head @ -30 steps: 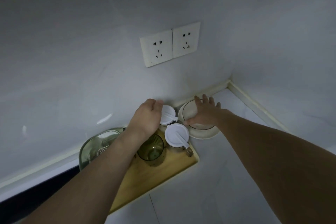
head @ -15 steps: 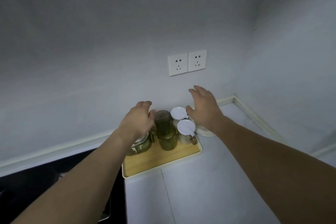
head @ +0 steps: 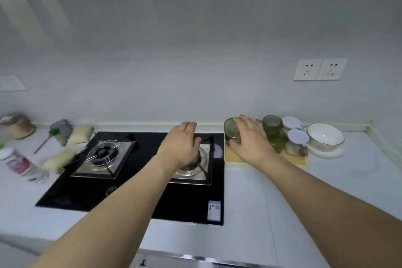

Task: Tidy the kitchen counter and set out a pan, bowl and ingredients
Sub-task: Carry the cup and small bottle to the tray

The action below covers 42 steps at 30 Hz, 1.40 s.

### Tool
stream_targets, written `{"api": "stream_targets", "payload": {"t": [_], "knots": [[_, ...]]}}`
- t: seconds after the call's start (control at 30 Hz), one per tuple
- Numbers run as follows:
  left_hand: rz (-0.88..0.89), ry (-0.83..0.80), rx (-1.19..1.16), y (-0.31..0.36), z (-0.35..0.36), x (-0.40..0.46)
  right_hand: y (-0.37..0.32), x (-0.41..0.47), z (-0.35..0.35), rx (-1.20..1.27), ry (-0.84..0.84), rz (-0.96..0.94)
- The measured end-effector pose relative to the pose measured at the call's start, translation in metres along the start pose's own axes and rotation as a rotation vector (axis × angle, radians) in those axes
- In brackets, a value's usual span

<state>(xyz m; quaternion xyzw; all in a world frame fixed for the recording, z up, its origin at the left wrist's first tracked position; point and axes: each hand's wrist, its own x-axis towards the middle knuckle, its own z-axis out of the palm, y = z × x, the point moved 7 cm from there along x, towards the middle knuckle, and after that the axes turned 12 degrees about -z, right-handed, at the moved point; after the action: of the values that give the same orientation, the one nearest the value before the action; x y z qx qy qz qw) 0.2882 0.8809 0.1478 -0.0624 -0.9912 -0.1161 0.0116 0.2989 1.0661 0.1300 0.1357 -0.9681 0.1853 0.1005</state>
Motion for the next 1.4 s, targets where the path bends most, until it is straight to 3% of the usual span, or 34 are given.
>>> {"api": "stream_targets", "payload": {"t": [0.4, 0.83, 1.07, 1.4], "knots": [[-0.356, 0.181, 0.022, -0.256, -0.091, -0.117, -0.282, 0.042, 0.078, 0.119, -0.113, -0.326], [-0.721, 0.188, -0.015, -0.594, -0.170, -0.227, -0.609, 0.112, 0.197, 0.208, -0.227, -0.544], [-0.753, 0.159, -0.084, -0.694, -0.179, -0.226, -0.690, 0.149, 0.241, 0.178, -0.250, -0.562], [-0.689, 0.049, -0.148, -0.766, -0.142, -0.146, -0.681, 0.244, 0.309, 0.202, -0.247, -0.359]]}}
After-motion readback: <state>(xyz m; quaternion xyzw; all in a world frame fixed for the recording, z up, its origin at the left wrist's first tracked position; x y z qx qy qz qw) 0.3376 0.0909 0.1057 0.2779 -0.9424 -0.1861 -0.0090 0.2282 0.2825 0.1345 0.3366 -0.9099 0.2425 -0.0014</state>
